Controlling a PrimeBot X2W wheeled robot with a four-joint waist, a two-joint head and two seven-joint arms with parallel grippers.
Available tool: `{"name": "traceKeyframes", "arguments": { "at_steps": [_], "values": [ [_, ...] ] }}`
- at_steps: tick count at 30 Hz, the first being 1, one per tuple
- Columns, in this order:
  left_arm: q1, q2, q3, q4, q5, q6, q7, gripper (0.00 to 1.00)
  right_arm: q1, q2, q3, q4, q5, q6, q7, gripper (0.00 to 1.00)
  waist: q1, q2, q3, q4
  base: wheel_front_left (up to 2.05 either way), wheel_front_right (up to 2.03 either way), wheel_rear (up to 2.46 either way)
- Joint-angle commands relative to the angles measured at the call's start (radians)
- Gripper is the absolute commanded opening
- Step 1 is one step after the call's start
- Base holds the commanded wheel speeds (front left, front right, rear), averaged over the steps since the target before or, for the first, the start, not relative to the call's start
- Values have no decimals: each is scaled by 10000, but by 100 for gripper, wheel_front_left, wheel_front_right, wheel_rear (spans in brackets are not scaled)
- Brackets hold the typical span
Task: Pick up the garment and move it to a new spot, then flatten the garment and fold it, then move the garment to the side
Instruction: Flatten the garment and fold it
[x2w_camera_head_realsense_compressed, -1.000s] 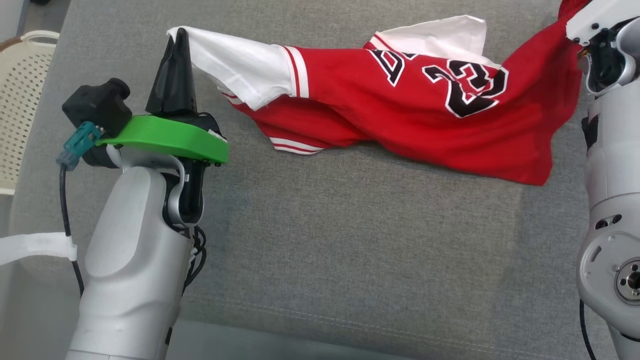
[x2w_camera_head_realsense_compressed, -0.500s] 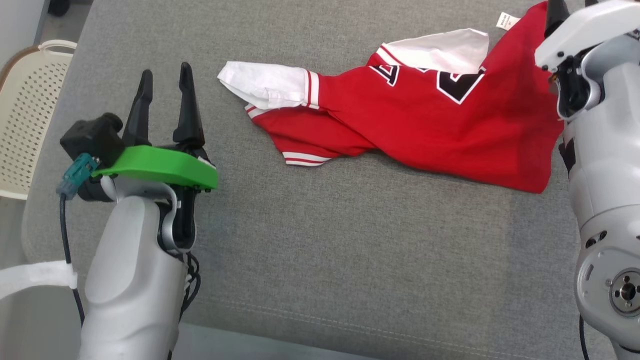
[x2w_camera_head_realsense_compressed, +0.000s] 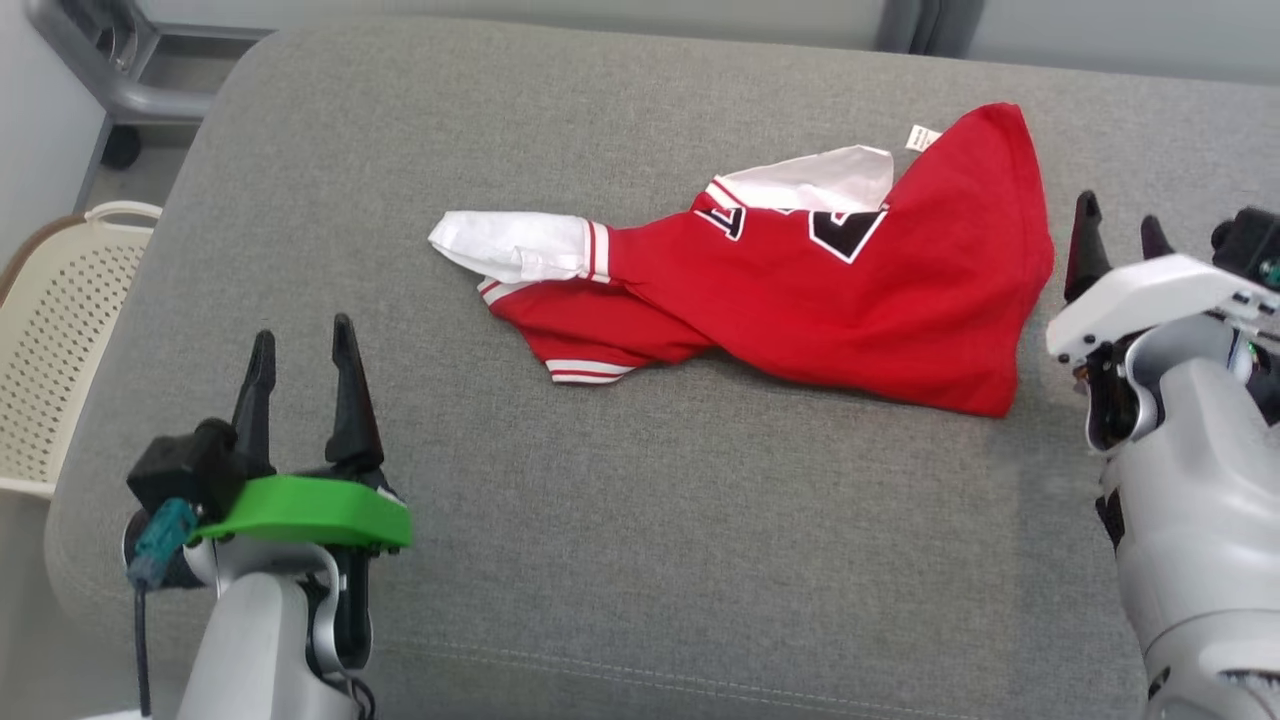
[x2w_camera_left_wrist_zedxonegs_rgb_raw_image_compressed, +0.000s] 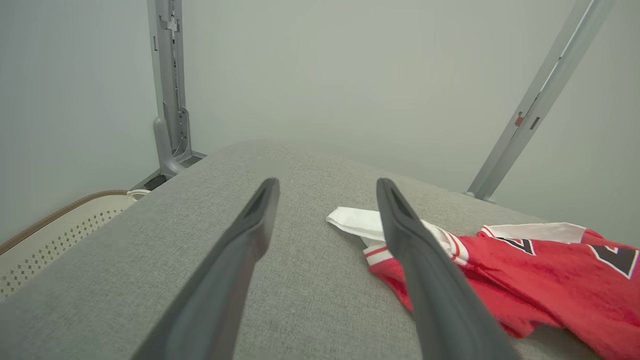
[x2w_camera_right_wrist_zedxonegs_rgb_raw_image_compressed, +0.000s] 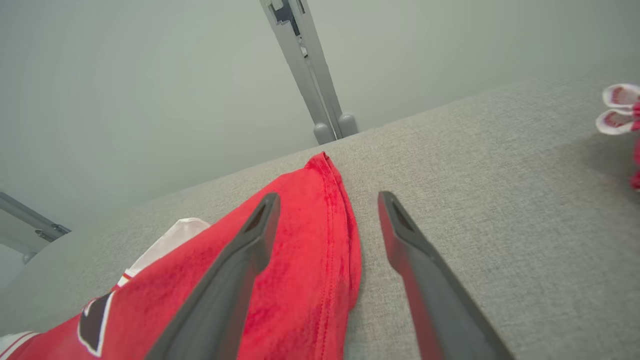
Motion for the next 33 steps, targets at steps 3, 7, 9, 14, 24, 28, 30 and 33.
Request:
{"name": "traceKeyframes", "arguments": {
  "at_steps": [3, 7, 9, 14, 24, 28, 30, 33],
  "values": [
    [857, 14, 38, -280, 234, 137, 0, 100, 1045, 169, 262, -633, 403, -2, -319, 100, 0, 0, -839, -323, 0, 0, 0],
    [1718, 14, 28, -697, 404, 344, 0, 100, 2344, 352, 531, -1529, 583, -2, -535, 100, 0, 0, -1251, -399, 0, 0, 0],
    [2098, 14, 53, -945, 500, 462, 0, 100, 2957, 448, 588, -1986, 573, -2, -590, 100, 0, 0, -1429, -430, 0, 0, 0],
    [3181, 13, -4, -1659, 867, 712, 0, 100, 4631, 586, 512, -3156, 723, -2, -551, 100, 0, 0, -1918, -443, 0, 0, 0],
    [4520, 13, 113, -2547, 1469, 658, 1, 100, 6694, 596, 1269, -4084, 916, -2, -651, 100, 0, 0, -2319, -352, 0, 0, 0],
    [4694, 13, 106, -2647, 1502, 640, 1, 100, 6941, 598, 1357, -4155, 945, -2, -595, 100, 0, 0, -2346, -298, 0, 0, 0],
    [4710, 13, 96, -2684, 1501, 665, -1, 100, 7000, 599, 1396, -4178, 1038, -2, -571, 100, 0, 0, -2352, -250, 0, 0, 0],
    [4670, 11, 63, -2727, 1539, 659, 1, 100, 6928, 598, 1470, -4204, 1060, -2, -495, 100, 0, 0, -2347, -190, 0, 0, 0]
  ]
}}
